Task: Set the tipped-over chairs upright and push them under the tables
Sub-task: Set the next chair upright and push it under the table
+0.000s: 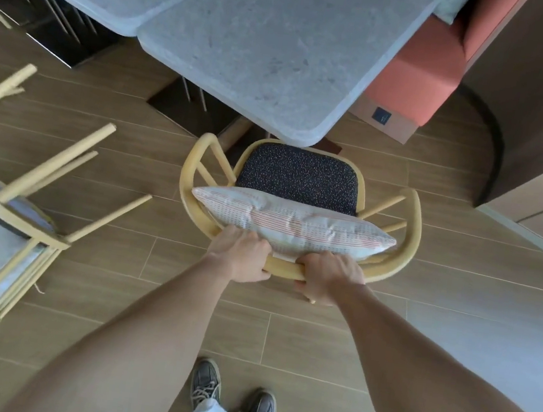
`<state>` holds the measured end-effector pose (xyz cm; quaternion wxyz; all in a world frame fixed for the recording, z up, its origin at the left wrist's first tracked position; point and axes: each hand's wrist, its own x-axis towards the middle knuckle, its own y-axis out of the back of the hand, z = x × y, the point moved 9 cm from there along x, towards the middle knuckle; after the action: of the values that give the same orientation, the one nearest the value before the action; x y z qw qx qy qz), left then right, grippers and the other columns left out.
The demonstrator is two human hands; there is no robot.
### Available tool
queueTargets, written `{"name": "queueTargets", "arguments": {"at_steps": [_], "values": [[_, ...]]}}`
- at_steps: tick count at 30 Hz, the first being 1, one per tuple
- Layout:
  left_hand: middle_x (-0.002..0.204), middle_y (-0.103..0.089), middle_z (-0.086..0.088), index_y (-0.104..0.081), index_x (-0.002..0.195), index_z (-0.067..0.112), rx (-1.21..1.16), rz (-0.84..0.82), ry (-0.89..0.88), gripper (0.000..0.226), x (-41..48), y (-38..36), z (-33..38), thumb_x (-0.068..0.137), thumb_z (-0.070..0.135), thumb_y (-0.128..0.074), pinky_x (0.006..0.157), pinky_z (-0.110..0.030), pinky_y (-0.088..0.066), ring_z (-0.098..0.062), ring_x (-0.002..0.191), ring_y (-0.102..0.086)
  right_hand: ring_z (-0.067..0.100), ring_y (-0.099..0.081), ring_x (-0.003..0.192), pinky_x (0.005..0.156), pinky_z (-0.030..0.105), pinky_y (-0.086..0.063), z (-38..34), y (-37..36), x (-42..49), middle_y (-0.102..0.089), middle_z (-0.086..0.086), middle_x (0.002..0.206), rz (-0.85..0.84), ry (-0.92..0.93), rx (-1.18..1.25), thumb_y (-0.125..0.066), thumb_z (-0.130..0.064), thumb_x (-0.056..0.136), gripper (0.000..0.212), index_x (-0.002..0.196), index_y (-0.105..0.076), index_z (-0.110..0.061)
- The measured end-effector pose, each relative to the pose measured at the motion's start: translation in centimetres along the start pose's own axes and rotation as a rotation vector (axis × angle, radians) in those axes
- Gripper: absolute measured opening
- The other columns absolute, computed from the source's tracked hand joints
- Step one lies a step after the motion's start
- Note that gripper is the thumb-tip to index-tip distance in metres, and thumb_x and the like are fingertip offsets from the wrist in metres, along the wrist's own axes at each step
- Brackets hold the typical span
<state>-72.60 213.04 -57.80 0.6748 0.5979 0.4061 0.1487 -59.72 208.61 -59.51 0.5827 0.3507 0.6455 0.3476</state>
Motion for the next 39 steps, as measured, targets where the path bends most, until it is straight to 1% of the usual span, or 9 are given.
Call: {"name": "queueTargets", "arguments": {"at_steps": [14,20,23,25,28,31,34,37,39], "values": [[0.109,-0.077,-0.003,-0.068,0.136,0.028,0.052,-0.053,-0.056,0.044,-0.3,0.1,-0.7,0.101,0.054,-0.061,0.087,-0.040,-0.057,-0.025,0.095,-0.073,0.024,-0.067,0.085,0.079,0.038,-0.058,-1.0,-0.4,0.5,-0.069,-0.005,0.090,-0.040,0.032,0.026,-0.056,-0.044,0.095,0.020,0.105,-0.069,-0.033],[0.108,-0.077,-0.004,-0.070,0.131,0.031,0.052,-0.036,-0.062,0.043,-0.3,-0.5,-1.0,0.099,0.057,-0.060,0.080,-0.038,-0.053,-0.026,0.095,-0.074,0.023,-0.062,0.081,0.071,0.035,-0.044,-1.4,-0.4,0.5,-0.063,-0.008,0.085,-0.005,0.043,-0.004,-0.056,-0.048,0.094,0.024,0.107,-0.069,-0.033],[0.118,-0.076,-0.002,-0.071,0.128,0.034,-0.077,-0.001,-0.032,0.057,-1.4,-0.2,-1.5,0.094,0.076,-0.053,0.096,-0.041,-0.052,-0.025,0.108,-0.071,0.023,-0.067,0.093,0.074,0.035,-0.044,-1.4,0.0,-0.4,-0.069,-0.004,0.100,0.024,0.039,0.081,-0.057,-0.066,0.092,0.038,0.113,-0.065,-0.035],[0.129,-0.070,0.004,-0.067,0.136,0.039,-0.387,0.040,0.025,0.073,-3.7,1.1,-2.7,0.087,0.088,-0.045,0.108,-0.044,-0.046,-0.019,0.124,-0.063,0.022,-0.068,0.103,0.081,0.036,-0.052,-1.6,1.6,-1.7,-0.068,-0.005,0.114,0.099,0.046,0.253,-0.056,-0.076,0.086,0.055,0.121,-0.065,-0.035],[0.137,-0.065,0.015,-0.064,0.142,0.034,-1.164,0.382,0.189,0.071,-9.6,5.3,-6.5,0.090,0.080,-0.044,0.118,-0.050,-0.042,-0.004,0.131,-0.056,0.015,-0.068,0.108,0.093,0.039,-0.057,-3.0,7.0,-5.2,-0.068,-0.006,0.126,0.350,0.095,0.784,-0.055,-0.078,0.082,0.073,0.130,-0.068,-0.026],[0.141,-0.064,0.006,-0.057,0.140,0.037,-1.612,0.735,0.236,0.061,-17.1,10.1,-9.8,0.091,0.072,-0.048,0.120,-0.047,-0.043,-0.010,0.132,-0.061,0.004,-0.066,0.121,0.103,0.038,-0.055,-6.4,13.3,-8.7,-0.071,-0.011,0.131,0.487,0.195,1.203,-0.056,-0.071,0.087,0.067,0.135,-0.066,-0.027],[0.147,-0.062,-0.005,-0.050,0.147,0.038,-1.784,1.030,0.121,0.079,-25.8,15.3,-12.3,0.083,0.082,-0.063,0.116,-0.042,-0.047,-0.026,0.142,-0.056,0.006,-0.059,0.134,0.107,0.028,-0.049,-11.9,21.1,-14.1,-0.067,-0.008,0.142,0.653,0.473,1.329,-0.050,-0.067,0.098,0.065,0.143,-0.063,-0.022],[0.153,-0.057,-0.005,-0.048,0.150,0.041,-1.703,1.208,-0.049,0.075,-34.7,20.2,-14.0,0.087,0.079,-0.061,0.116,-0.041,-0.043,-0.032,0.149,-0.048,0.026,-0.053,0.144,0.118,0.044,-0.044,-18.7,27.4,-20.1,-0.061,0.005,0.150,0.765,0.815,1.348,-0.046,-0.065,0.104,0.067,0.146,-0.056,-0.015],[0.154,-0.056,-0.004,-0.047,0.149,0.039,-1.628,1.278,-0.026,0.078,-39.8,21.8,-15.2,0.085,0.081,-0.062,0.116,-0.040,-0.042,-0.031,0.149,-0.047,0.028,-0.051,0.146,0.120,0.050,-0.041,-23.1,29.3,-22.4,-0.056,0.009,0.154,0.720,0.889,1.353,-0.048,-0.068,0.101,0.072,0.148,-0.052,-0.013]]}}
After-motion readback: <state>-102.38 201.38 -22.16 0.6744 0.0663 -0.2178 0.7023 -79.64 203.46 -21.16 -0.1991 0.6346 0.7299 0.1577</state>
